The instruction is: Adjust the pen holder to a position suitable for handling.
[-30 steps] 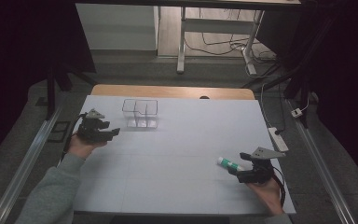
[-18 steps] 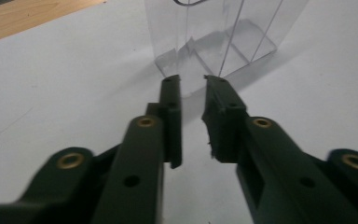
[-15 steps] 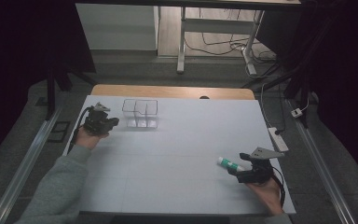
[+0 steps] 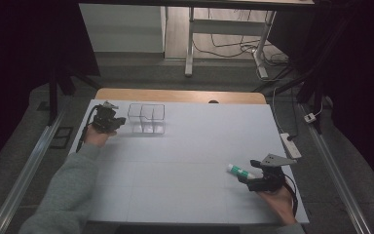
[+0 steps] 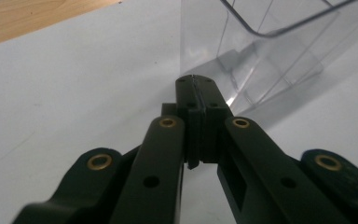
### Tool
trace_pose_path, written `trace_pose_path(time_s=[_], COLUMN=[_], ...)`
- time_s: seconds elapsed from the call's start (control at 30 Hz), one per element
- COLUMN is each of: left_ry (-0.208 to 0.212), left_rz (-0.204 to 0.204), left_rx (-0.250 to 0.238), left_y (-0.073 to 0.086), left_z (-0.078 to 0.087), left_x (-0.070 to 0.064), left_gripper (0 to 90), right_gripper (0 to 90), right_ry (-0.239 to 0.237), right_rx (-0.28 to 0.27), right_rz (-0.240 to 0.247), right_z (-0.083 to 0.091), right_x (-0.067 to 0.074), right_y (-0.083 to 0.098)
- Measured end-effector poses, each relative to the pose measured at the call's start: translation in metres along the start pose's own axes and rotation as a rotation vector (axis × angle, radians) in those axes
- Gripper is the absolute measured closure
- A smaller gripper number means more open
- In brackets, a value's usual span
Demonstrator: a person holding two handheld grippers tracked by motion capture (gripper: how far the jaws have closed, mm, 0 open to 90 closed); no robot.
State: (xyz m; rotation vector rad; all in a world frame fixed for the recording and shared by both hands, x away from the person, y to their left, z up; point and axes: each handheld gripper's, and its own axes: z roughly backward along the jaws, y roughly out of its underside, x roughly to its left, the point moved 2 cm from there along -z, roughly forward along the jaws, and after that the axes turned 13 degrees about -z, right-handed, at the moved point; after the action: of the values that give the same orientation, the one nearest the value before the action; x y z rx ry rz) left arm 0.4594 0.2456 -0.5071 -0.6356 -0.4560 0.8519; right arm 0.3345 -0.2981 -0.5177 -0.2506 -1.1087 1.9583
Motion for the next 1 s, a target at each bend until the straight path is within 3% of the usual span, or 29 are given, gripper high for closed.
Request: trace_pose_path(time_s=[0.53, 0.8, 1.0], left_ry=[0.018, 0.019, 0.023], left_rz=[-0.003, -0.027, -0.019], left_rx=[0.011, 0.015, 0.017], left_y=[-0.007, -0.012, -0.012], left_z=[-0.013, -0.015, -0.016], left_x=[0.009, 0.005, 0.005], left_gripper=[88.8, 88.9, 88.9], right_gripper=[15.4, 15.4, 15.4], right_ry=[0.002, 0.004, 0.002], right_rx=[0.003, 0.005, 0.001], right_rz=[0.002, 0.003, 0.003], right_z=[0.000, 0.000, 0.000], right_x=[0.001, 0.000, 0.000], right_y=[0.000, 0.000, 0.000])
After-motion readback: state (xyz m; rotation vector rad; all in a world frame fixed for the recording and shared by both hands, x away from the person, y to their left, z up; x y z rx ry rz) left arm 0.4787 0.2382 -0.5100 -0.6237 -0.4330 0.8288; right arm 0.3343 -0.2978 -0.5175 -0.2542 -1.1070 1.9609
